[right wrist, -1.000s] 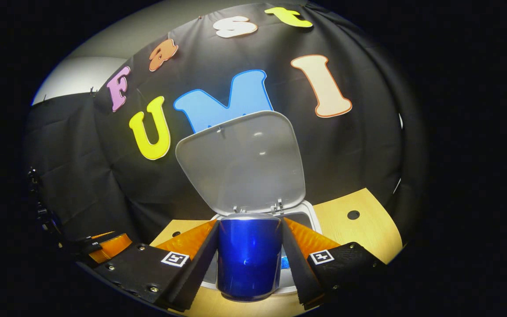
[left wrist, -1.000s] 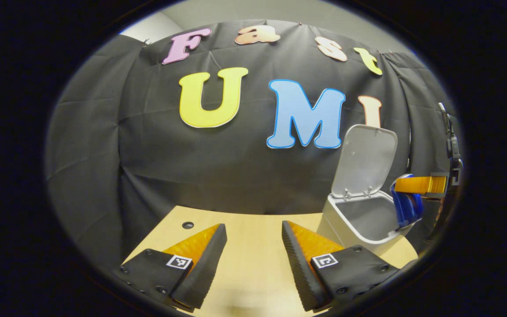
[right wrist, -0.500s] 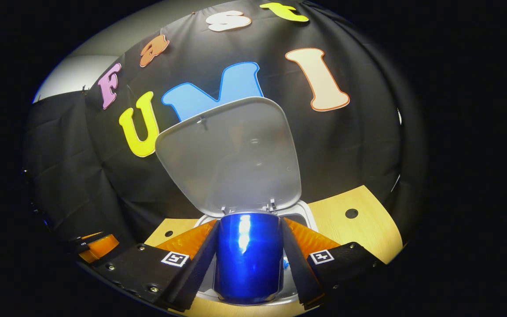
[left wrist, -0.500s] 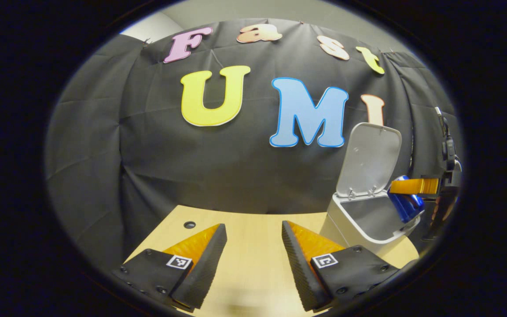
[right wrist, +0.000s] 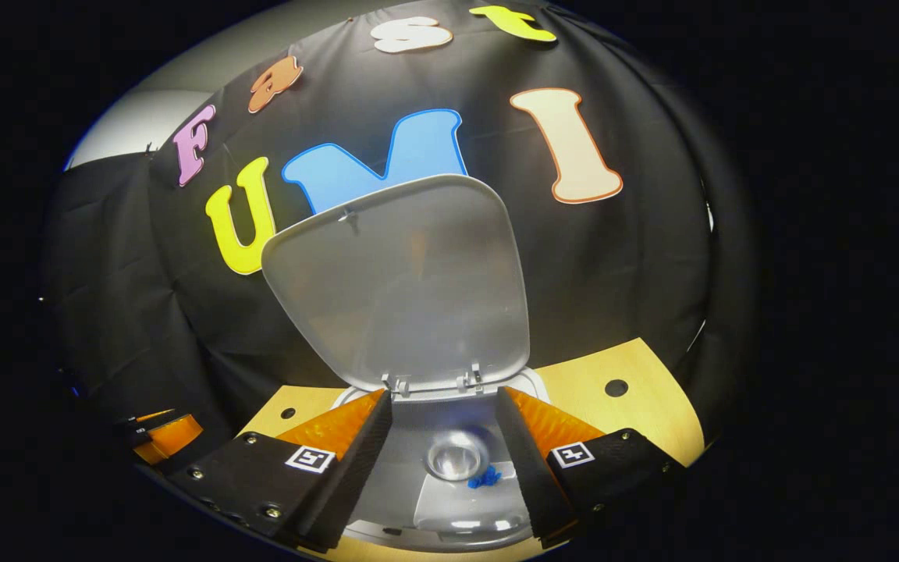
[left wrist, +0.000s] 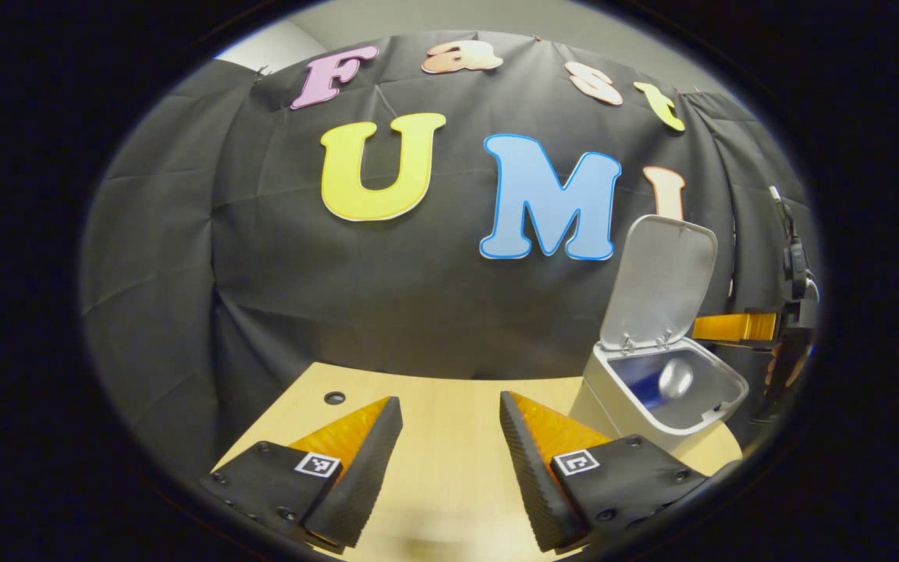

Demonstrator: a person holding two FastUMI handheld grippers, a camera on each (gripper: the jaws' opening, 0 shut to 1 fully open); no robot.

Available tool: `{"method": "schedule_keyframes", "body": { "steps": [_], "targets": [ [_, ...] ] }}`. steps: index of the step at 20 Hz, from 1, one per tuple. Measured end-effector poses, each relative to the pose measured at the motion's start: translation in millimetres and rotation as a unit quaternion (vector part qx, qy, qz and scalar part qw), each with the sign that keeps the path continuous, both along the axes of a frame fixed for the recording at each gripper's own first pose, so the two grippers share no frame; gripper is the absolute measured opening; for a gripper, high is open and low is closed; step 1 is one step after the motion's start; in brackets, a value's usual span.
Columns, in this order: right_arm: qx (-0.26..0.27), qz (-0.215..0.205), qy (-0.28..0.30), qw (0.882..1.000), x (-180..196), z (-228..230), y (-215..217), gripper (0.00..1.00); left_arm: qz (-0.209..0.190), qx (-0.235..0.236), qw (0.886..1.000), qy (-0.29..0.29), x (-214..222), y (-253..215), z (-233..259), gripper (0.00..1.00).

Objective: Press the lid of the desktop garbage bin to open it, pick up the crumpled paper on the desktop and throw it into the bin, then pick up the pop can on the desktop and drop it into the bin, and finally close the garbage bin lid.

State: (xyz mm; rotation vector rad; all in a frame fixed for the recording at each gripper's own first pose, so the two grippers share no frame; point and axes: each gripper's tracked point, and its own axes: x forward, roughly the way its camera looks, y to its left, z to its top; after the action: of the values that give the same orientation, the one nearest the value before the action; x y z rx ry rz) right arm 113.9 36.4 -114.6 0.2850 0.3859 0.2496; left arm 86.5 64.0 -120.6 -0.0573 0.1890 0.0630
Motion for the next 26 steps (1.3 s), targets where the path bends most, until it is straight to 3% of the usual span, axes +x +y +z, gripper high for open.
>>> {"method": "schedule_keyframes", "body": {
  "steps": [4, 18, 26],
  "targets": [
    [-0.015, 0.006, -0.009, 1.0, 1.1, 4.5, 2.5, 0.96, -0.003, 0.002, 1.0, 0.001, 5.0, -3.6, -0.9, 0.84],
    [-0.022, 0.011, -0.032, 0.999, 2.2, 27.4, 5.4, 0.96, -0.008, 0.005, 1.0, 0.0, 7.9, -10.6, 1.3, 0.84],
    [-0.022, 0.005, -0.088, 0.996, 12.5, 81.6, 5.8, 0.95, -0.004, 0.003, 1.0, 0.001, 6.9, -6.5, 1.1, 0.84]
  ]
}}
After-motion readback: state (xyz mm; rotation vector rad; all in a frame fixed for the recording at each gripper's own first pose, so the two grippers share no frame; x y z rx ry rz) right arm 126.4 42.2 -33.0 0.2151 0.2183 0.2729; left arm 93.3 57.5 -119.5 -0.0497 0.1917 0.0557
